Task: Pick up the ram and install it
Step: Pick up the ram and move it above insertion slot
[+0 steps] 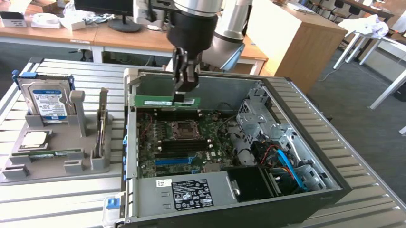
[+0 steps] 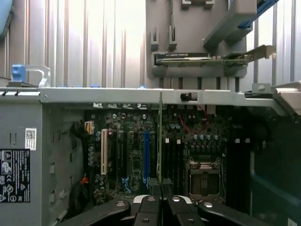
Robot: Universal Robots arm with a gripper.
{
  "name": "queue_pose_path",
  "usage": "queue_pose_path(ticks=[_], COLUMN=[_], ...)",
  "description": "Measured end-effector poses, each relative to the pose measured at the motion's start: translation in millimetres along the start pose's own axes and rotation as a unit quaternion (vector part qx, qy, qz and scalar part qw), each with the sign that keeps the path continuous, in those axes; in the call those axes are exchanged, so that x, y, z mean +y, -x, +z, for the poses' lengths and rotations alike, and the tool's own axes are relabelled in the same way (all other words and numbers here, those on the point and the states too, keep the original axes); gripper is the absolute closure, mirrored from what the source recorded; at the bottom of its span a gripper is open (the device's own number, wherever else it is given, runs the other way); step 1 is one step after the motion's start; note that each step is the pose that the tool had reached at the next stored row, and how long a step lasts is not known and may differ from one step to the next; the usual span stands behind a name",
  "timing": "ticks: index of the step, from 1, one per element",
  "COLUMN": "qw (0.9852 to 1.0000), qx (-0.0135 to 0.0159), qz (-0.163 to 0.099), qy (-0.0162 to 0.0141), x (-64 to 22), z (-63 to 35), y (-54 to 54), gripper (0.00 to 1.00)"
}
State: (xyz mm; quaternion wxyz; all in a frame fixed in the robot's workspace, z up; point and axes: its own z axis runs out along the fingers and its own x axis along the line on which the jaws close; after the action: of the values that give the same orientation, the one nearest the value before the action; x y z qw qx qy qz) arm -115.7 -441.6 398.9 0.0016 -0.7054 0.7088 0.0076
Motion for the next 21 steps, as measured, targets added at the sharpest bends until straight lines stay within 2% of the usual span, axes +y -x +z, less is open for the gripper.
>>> queue_pose_path(ticks=[8,21], qw=[1.0,1.0], qx=[0.0,0.0], qz=[-0.001,-0.001], qy=[0.0,0.0], x=[-23.7,-55.6], z=[-0.2,-0.5], y=[0.1,0.3], gripper=[0.88,0.88])
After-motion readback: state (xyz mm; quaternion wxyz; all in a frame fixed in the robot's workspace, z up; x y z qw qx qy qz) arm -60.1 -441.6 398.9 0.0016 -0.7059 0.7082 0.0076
